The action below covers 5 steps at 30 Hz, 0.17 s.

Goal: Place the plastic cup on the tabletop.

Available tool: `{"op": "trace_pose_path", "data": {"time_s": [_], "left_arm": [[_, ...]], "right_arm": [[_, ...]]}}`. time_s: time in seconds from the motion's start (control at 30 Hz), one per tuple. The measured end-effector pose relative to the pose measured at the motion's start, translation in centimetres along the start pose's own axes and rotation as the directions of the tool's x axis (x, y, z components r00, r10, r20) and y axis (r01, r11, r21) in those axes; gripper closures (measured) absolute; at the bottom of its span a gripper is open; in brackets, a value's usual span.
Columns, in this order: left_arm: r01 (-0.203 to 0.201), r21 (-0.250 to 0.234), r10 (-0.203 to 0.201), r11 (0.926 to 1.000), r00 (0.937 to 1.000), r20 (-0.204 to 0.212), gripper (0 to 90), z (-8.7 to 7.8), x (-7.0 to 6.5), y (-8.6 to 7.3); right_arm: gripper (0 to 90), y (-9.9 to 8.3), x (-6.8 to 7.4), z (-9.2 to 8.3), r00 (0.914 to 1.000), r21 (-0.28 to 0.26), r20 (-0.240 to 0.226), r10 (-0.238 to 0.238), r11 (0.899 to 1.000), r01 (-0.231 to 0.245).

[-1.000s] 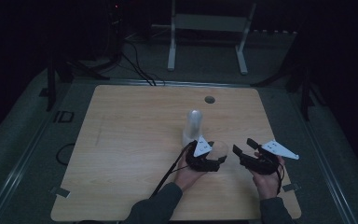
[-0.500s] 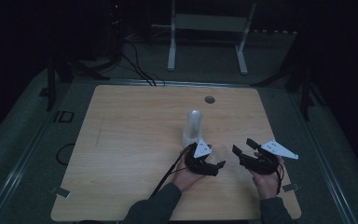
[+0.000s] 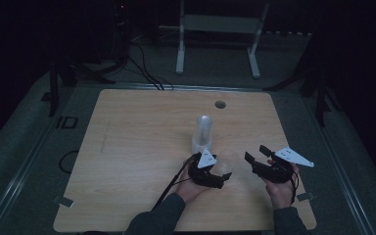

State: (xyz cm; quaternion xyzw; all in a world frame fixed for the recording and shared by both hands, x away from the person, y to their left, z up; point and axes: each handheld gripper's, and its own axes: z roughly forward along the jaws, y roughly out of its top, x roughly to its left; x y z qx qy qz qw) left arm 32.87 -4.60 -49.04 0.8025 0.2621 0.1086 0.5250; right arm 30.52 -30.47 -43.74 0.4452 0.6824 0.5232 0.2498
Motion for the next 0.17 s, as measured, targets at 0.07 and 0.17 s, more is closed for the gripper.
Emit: {"op": "trace_pose_path", "data": {"time_s": [0.07,0.17], "left_arm": [[0.004,0.001,-0.004,1.0,1.0,0.001,15.2,-0.19,0.01,-0.34],[0.006,0.004,-0.006,1.0,1.0,0.001,15.1,-0.36,0.01,-0.6]], "right_arm": [[28.4,-0.03,-0.03,0.01,1.0,-0.001,0.001,0.0,1.0,0.0],[28.2,0.02,-0.09,0.0,1.0,-0.002,0.003,0.002,1.0,-0.002]]}}
